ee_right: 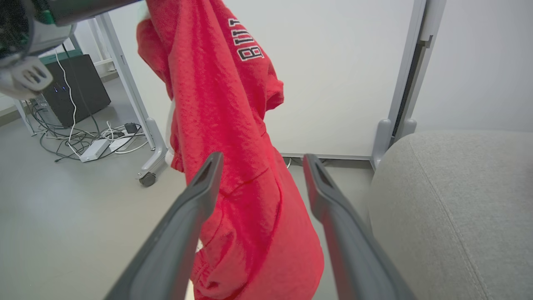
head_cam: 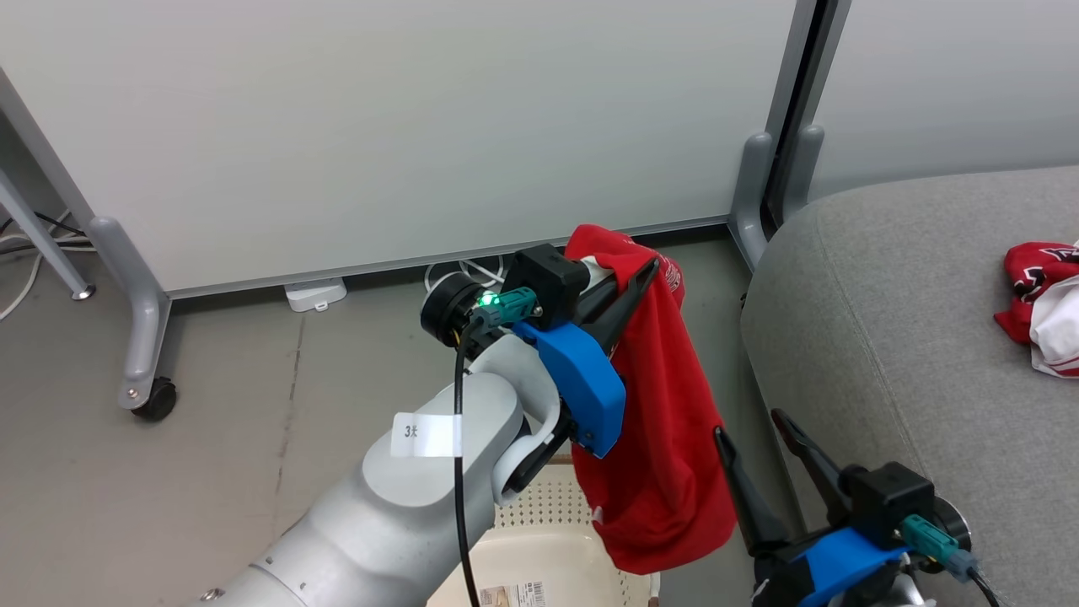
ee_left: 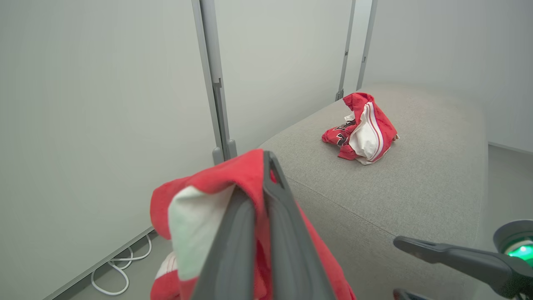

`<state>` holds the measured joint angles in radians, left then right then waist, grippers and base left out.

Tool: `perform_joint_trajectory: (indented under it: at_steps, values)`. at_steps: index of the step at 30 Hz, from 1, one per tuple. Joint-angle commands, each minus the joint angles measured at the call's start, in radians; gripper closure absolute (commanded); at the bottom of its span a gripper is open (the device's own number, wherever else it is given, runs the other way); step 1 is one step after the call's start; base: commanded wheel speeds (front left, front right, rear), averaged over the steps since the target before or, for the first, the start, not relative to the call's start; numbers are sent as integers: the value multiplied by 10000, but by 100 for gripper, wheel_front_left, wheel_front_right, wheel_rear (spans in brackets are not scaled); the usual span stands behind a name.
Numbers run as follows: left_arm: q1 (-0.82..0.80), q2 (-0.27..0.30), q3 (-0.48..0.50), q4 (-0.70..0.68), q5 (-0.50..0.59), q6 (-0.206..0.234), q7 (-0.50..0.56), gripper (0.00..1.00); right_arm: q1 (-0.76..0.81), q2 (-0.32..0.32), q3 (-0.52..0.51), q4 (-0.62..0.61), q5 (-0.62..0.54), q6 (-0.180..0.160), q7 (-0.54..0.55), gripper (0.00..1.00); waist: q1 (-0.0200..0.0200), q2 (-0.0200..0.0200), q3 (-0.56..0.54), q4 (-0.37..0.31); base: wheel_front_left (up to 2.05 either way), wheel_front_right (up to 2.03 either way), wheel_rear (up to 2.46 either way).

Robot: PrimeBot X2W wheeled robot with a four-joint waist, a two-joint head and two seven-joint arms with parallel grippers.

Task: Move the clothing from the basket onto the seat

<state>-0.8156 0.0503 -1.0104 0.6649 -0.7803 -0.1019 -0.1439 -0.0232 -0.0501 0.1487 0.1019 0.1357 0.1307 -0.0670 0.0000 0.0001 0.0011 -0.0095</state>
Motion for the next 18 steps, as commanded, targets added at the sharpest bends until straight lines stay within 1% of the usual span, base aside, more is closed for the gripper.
perform_joint_trajectory:
  at_steps: [1,6,11,18]
  values:
    - [-151,1,-23,2,-44,62,-87,100,-218,-4,84,24,50,1,27,0,0,-1,11,-17,0,0,0]
    - [-245,0,-203,-34,-198,89,-171,100,-718,-4,783,314,103,1,322,0,0,-1,60,-61,0,0,0]
    - [-337,1,-381,-133,-351,114,-245,100,-1705,-144,1502,1088,281,1,571,0,0,-1,108,-37,0,0,0]
    - [-413,3,-700,-295,-564,171,-297,100,-3099,-91,1749,2593,135,1,390,0,0,-1,146,43,0,0,0]
